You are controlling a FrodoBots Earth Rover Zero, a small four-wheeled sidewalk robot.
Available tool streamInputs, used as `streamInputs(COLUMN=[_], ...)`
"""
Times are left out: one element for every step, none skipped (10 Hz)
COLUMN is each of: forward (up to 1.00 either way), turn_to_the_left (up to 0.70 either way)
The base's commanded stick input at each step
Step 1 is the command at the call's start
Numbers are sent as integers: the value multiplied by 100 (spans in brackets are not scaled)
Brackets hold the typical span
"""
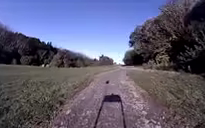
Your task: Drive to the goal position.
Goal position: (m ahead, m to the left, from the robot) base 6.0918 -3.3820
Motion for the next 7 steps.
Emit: streamInputs(forward=[50,50,50,50,50,50,50], turn_to_the_left=[0,0,0,0,0,0,0])
